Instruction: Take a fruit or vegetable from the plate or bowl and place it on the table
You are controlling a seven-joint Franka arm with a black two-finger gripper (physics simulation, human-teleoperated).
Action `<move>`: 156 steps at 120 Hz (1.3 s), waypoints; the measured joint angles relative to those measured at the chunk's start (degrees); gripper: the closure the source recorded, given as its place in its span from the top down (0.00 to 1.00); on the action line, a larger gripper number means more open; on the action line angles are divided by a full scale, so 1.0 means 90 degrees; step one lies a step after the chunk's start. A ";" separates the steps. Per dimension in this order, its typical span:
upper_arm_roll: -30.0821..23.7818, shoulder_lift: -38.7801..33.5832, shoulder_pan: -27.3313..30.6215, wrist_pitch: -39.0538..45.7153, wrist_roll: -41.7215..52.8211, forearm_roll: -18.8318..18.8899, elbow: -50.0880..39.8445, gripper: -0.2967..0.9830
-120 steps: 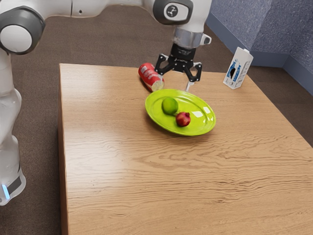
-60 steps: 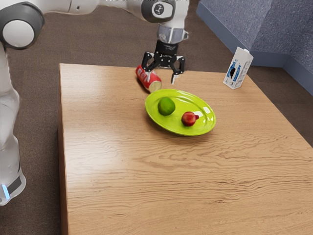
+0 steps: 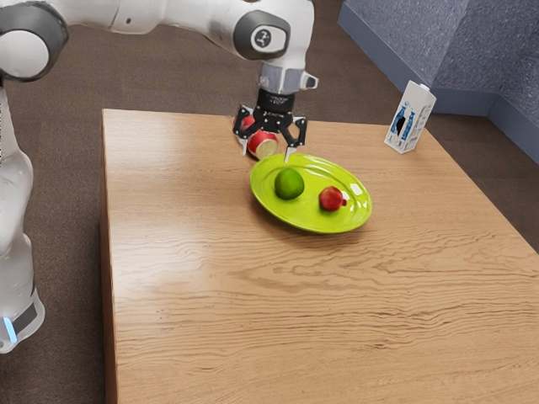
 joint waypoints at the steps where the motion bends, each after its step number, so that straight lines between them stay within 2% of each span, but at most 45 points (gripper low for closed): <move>1: -0.0001 0.0027 -0.0008 0.0014 0.0022 -0.0006 0.0007 0.77; 31: 0.0034 0.0309 -0.0087 0.0318 0.0570 -0.0213 0.0075 0.77; 46: 0.0041 0.0478 0.0289 0.0379 0.0792 -0.0232 0.0152 0.77; 76: -0.0087 0.1254 0.1055 0.0432 0.1176 -0.0355 0.1048 0.77; 94: -0.0393 0.1622 0.0798 0.0510 0.1312 -0.0585 0.1314 0.77; 156: -0.0407 0.1785 0.0858 0.0953 0.1613 -0.1050 0.0957 0.77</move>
